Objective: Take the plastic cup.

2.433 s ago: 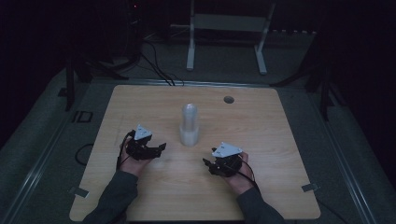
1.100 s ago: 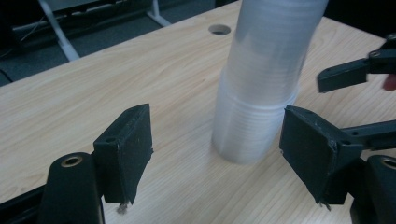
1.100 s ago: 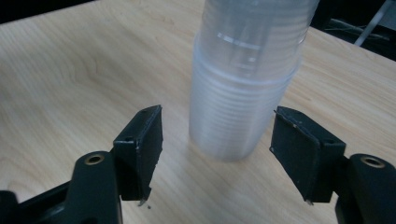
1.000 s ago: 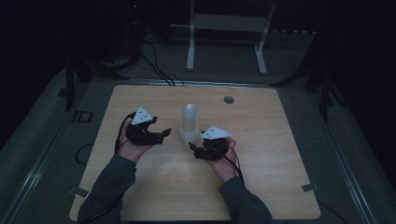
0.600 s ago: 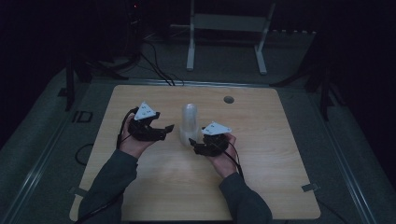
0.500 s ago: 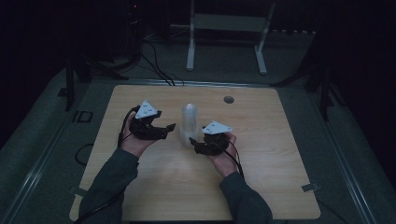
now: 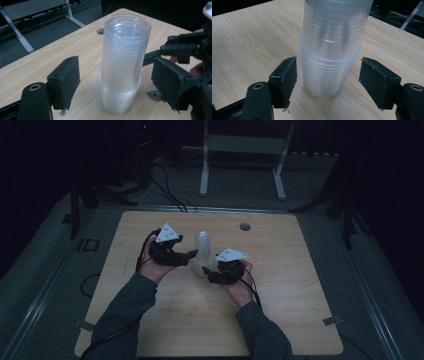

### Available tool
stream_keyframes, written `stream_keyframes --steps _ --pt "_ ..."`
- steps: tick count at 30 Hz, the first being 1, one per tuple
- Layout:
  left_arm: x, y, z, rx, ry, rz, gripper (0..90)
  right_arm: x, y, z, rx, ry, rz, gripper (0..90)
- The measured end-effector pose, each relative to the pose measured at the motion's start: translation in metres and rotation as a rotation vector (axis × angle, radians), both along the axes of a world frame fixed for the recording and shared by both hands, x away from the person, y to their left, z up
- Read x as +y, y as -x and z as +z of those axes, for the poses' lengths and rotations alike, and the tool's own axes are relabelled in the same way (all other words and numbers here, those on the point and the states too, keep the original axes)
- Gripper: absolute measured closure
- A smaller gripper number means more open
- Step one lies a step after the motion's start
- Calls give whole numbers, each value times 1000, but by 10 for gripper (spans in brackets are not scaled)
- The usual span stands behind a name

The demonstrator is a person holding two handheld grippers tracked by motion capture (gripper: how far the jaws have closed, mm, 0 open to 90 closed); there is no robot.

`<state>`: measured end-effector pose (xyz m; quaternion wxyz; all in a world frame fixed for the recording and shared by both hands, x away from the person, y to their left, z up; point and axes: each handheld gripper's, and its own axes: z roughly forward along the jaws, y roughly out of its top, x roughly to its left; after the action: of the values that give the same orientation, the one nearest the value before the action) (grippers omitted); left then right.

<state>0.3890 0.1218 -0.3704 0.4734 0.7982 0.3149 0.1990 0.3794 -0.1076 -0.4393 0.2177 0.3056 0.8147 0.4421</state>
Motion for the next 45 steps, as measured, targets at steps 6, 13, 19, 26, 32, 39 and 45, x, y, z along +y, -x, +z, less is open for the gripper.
stream_keyframes --steps 6,13,19,26,32,39,45 --pt "-11 -9 1 0 6 -11 211 0 -1 -3 5 -3 -2 300" --pt "-25 -18 2 -7 -4 -25 190 -2 -3 -4 9 -7 -5 298" --pt "-31 -22 2 -2 -8 -31 189 -4 -4 -6 13 -14 -6 297" --pt "-41 -31 -3 15 -7 -29 195 -4 -5 -7 18 -19 -5 296" --pt "-41 -32 -3 23 0 -41 265 -3 -6 -9 21 -19 -2 295" --pt "-42 -32 -1 23 16 -42 346 -3 -8 -10 24 -29 -4 291" --pt "-41 -32 0 30 22 -45 380 1 -10 -9 15 -22 5 269"
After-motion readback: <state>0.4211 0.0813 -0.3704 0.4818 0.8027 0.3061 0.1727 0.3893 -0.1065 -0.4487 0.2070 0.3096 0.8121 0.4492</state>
